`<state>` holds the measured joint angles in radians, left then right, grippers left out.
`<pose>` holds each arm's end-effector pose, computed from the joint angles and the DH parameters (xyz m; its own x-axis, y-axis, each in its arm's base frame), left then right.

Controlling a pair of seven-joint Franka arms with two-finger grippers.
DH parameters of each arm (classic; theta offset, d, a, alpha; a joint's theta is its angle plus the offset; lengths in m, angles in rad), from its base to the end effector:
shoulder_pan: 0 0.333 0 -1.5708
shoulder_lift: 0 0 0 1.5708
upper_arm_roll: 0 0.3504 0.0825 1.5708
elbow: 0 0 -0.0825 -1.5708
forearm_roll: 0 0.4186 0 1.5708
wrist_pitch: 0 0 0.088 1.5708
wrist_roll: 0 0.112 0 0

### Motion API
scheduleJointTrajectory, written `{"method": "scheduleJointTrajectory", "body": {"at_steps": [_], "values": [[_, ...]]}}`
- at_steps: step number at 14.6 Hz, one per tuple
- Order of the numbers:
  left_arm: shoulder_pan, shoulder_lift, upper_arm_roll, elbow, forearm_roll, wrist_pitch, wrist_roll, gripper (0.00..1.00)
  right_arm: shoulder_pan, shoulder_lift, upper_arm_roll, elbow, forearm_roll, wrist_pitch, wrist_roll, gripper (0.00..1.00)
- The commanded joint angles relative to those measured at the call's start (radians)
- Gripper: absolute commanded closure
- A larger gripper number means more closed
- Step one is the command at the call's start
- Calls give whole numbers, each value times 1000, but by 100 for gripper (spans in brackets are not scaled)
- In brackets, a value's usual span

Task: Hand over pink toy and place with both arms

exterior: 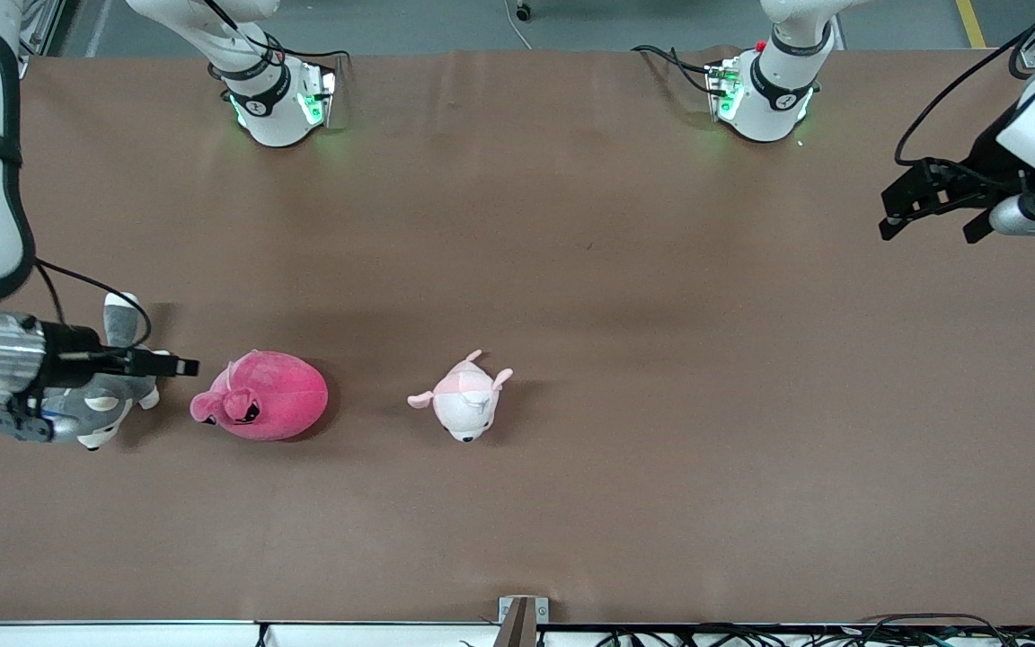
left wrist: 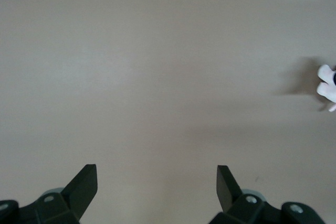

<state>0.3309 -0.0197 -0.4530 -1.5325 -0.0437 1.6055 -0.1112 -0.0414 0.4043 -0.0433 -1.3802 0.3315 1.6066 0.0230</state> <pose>0.5821 -0.0792 0.6871 0.9962 -0.0097 0.0861 -0.0136 -0.9989 0.0448 0.7090 -0.0194 0.4941 0.9758 -0.1161 -0.1852 -0.1683 -0.9397 -0.2978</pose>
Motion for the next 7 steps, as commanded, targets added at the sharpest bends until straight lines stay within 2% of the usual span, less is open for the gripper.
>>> {"method": "scheduleJointTrajectory", "body": {"at_steps": [1, 3, 4, 5, 7], "values": [[23, 1, -3, -3, 19, 10, 8, 0, 17, -99, 19, -31, -170, -2, 29, 0], [20, 0, -3, -5, 31, 8, 8, 0, 34, -124, 17, -22, -285, 1, 22, 0], [22, 1, -3, -6, 34, 8, 7, 0, 31, -124, 16, 21, -308, 1, 17, 0], [22, 1, -3, -5, 34, 8, 7, 0, 20, -118, 14, 59, -302, -5, 17, 0], [22, 1, -3, -5, 34, 8, 7, 0, 14, -120, 14, 66, -296, -5, 18, 0]]}}
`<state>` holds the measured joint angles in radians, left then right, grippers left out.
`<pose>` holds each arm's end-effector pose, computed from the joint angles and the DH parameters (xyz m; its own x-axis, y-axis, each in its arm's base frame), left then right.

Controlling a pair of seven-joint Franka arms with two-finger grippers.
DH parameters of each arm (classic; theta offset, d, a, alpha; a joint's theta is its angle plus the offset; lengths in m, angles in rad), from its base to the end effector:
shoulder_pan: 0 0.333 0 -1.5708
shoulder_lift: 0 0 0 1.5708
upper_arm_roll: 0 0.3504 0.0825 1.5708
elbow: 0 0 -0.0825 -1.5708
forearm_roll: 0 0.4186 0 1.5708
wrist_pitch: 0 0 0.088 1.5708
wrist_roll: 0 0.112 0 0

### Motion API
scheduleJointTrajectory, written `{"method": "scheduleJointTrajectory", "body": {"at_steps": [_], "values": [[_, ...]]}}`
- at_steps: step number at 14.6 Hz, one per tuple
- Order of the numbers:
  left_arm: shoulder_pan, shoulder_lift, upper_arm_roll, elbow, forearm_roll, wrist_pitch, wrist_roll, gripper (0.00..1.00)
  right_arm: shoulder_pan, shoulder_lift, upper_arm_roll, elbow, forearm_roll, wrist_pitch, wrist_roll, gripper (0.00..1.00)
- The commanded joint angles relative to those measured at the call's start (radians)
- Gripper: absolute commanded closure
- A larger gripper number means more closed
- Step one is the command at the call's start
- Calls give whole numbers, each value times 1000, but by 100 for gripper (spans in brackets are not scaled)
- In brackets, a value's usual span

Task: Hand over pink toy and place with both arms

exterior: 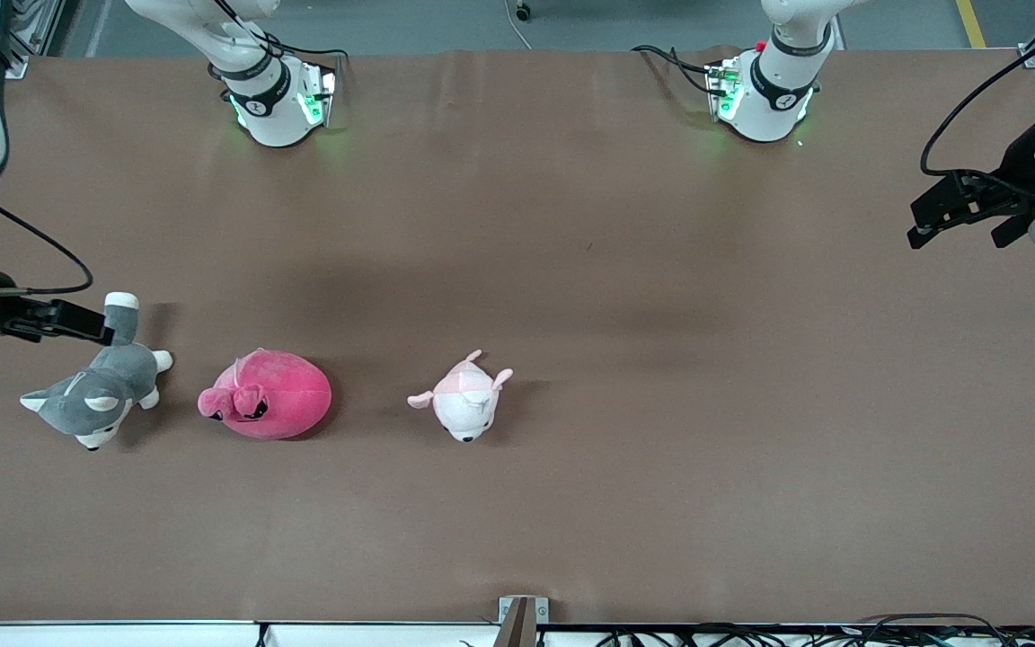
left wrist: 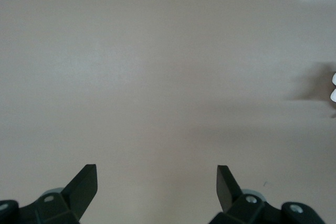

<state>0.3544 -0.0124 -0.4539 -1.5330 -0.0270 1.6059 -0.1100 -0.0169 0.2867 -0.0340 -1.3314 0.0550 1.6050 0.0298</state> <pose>0.5863 -0.0634 0.6830 0.9966 0.0113 0.0811 0.0089 -0.9995 0.0306 0.6863 -0.0255 0.5954 0.9966 -0.0812 -0.0143 -0.0818 -0.9956 -0.0449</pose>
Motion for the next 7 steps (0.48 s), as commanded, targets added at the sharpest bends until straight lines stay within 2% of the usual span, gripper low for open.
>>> {"method": "scheduleJointTrajectory", "body": {"at_steps": [1, 7], "values": [[-2, -6, -2, -4, 18, 8, 6, 0, -8, -7, 5, 18, -30, -5, 13, 0], [-38, -4, 15, -6, 18, 8, -6, 0, -14, -93, 0, 26, -34, -59, 9, 0]]}}
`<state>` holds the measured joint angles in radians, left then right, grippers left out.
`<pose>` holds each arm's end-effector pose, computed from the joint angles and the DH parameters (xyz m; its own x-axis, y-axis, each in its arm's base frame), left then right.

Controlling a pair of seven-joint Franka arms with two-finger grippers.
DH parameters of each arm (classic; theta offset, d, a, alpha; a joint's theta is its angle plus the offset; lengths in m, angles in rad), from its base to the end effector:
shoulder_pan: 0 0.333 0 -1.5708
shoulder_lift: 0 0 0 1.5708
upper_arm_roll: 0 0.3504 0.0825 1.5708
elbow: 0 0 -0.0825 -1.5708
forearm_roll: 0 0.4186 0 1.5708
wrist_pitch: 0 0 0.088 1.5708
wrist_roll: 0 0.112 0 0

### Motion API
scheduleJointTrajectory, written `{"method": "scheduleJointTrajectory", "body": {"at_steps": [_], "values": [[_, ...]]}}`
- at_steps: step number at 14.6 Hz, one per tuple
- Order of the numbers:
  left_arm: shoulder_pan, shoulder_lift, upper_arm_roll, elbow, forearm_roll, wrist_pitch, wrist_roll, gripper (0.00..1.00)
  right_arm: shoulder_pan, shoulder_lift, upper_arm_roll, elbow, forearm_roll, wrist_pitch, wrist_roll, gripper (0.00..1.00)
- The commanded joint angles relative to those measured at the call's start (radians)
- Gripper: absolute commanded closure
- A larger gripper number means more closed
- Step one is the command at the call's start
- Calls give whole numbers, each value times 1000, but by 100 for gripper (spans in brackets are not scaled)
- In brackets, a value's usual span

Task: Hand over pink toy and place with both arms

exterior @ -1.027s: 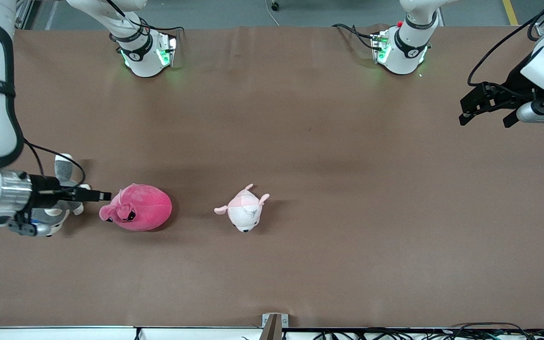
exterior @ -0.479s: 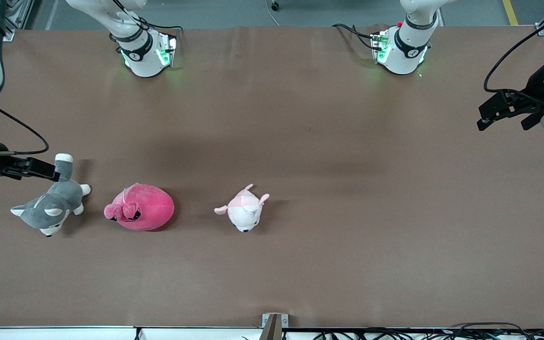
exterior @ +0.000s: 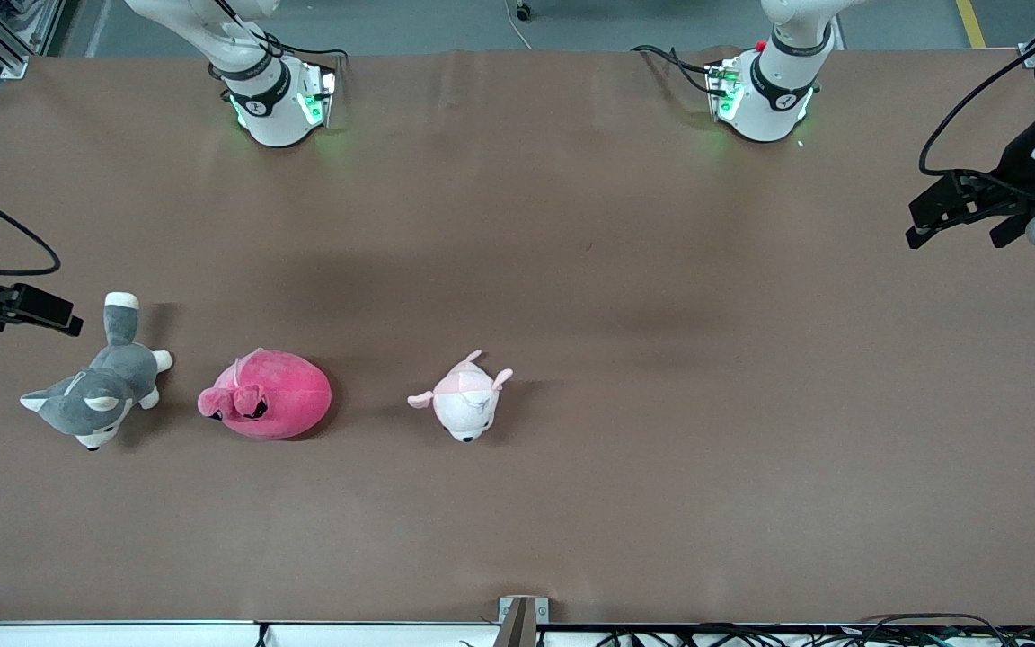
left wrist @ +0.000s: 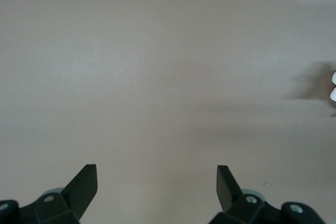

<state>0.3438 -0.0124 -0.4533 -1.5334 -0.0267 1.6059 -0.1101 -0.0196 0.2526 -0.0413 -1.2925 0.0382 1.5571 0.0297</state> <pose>0.5857 -0.0692 0.6828 0.9967 0.0014 0.0807 -0.0010 -0.9995 0.0303 0.6723 -0.0327 0.6341 0.9960 -0.0885 0.0114 -0.0882 -0.9957 -0.0282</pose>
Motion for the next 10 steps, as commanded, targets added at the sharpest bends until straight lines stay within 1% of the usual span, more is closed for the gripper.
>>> {"method": "scheduleJointTrajectory", "body": {"at_steps": [1, 4, 5, 6, 8, 10], "values": [[-69, -4, 59, -5, 17, 8, -6, 0, -16, -71, 17, -25, -12, -14, 15, 0], [-280, -6, 275, -7, 17, 3, -6, 0, -89, -117, 73, -88, -12, -2, 9, 0], [-317, -6, 312, -7, 17, 2, -6, 0, -98, -131, 77, -106, -11, 0, 9, 0], [-334, -6, 326, -7, 17, 0, -8, 0, -98, -148, 75, -123, -12, -2, 9, 0], [-327, -8, 324, -4, 16, -1, -5, 0, -94, -156, 75, -126, -14, -14, 4, 0], [-327, -8, 324, -4, 14, -1, -3, 0, -95, -194, 75, -178, -14, -2, -48, 0]]}}
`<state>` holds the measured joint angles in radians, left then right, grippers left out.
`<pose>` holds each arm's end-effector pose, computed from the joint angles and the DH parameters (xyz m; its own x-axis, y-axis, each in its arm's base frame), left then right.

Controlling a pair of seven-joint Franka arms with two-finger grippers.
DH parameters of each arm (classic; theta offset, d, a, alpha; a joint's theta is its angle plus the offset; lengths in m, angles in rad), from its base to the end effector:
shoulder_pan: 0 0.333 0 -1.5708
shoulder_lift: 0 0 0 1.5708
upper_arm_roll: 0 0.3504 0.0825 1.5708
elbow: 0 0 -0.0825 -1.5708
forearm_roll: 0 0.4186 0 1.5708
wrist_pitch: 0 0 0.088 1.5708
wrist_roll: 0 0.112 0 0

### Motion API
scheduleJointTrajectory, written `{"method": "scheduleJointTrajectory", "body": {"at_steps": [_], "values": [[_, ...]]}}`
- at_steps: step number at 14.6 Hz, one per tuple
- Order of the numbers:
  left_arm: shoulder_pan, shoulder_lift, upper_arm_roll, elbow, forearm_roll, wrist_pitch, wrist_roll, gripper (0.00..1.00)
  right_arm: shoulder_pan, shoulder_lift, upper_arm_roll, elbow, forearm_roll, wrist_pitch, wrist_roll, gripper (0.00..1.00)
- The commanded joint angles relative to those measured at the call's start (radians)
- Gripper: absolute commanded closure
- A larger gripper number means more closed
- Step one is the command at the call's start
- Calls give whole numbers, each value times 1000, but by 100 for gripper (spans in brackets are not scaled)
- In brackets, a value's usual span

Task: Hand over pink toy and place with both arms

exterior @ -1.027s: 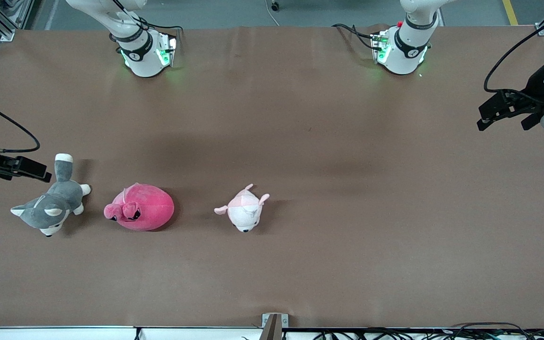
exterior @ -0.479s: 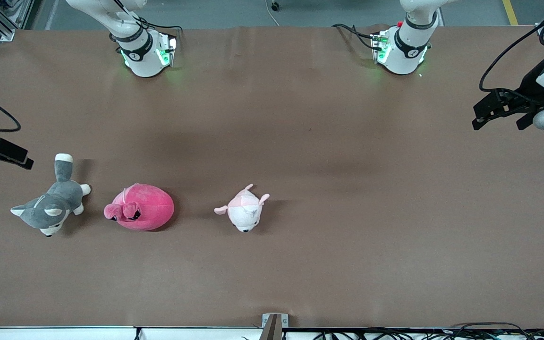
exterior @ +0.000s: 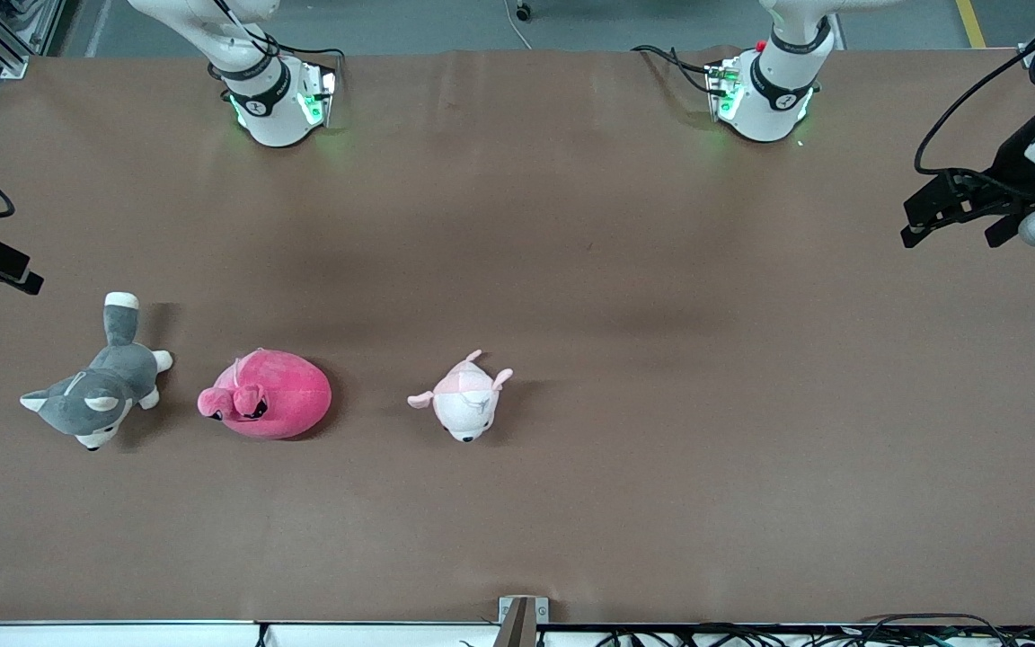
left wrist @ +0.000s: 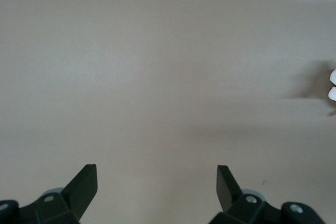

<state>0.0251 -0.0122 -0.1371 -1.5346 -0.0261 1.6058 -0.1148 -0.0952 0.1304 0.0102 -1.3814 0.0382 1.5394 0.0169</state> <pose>0.5853 -0.0693 0.6827 0.9968 0.0039 0.0798 0.0012 -0.9994 0.0338 0.6295 -0.0497 0.6673 0.9946 -0.1006 0.0270 -0.0995 -0.9942 -0.0399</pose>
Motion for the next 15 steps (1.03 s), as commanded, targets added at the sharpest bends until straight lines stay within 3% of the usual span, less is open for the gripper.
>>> {"method": "scheduleJointTrajectory", "body": {"at_steps": [1, 7, 15], "values": [[-8, -8, 8, -2, 14, -1, 1, 0, -21, -92, 24, -117, -14, 18, -37, 0], [-10, -8, 5, -2, 12, -1, 0, 0, -18, -224, 22, -323, -14, 134, -32, 0], [-10, -8, 4, -2, 6, -1, 0, 0, -12, -245, 20, -332, -15, 123, -41, 0]]}}
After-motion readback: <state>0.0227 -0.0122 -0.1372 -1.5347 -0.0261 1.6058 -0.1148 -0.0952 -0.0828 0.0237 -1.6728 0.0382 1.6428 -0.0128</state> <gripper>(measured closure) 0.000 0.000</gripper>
